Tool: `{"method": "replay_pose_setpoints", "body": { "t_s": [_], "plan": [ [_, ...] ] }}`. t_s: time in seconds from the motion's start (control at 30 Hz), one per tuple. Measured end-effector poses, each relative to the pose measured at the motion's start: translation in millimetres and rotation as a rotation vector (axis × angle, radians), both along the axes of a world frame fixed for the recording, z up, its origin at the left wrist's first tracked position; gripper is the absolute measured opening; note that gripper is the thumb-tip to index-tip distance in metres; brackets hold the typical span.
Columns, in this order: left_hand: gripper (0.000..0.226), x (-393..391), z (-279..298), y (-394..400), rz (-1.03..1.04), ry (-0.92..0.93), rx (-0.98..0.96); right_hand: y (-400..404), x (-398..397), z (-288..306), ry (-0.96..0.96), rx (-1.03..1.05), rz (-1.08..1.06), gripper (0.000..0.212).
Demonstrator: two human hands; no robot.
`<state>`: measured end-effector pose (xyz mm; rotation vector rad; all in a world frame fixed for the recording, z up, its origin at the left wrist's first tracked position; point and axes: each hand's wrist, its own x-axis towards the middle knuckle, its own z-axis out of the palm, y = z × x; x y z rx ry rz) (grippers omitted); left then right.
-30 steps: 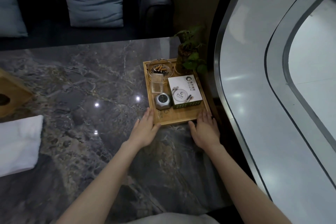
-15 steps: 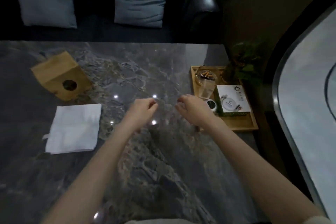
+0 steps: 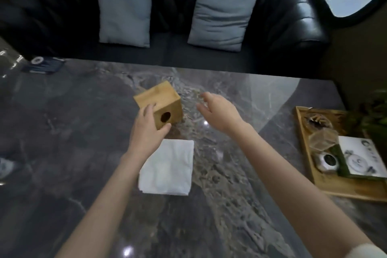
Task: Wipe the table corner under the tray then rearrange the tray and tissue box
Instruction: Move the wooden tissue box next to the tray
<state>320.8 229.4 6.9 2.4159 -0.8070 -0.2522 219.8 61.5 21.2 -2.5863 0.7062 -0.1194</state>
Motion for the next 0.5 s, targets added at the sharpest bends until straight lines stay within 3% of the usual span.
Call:
{"method": "replay_pose_setpoints", "body": {
  "t_s": [0.13,0.23,0.4,0.5],
  "plan": [
    [0.112,42.6,-18.1,18.5,0.027,0.076,0.073,12.0,45.6,-16.5,-0.135,0.24,-0.136,0.053],
    [0.13,68.8,-30.3,19.9,0.056,0.205,0.12,19.4,66.4,-32.3,-0.177,0.484,-0.253,0.061],
    [0.135,99.8,-47.8,9.6,0.029,0.422,0.102,24.1,83.2,-55.2,-0.192,0.794,-0.353,0.063],
    [0.129,108.0,-54.3,5.6,-0.008,0.447,0.041,24.0,87.4,-63.1,-0.144,0.77,-0.338,0.05]
  ]
}}
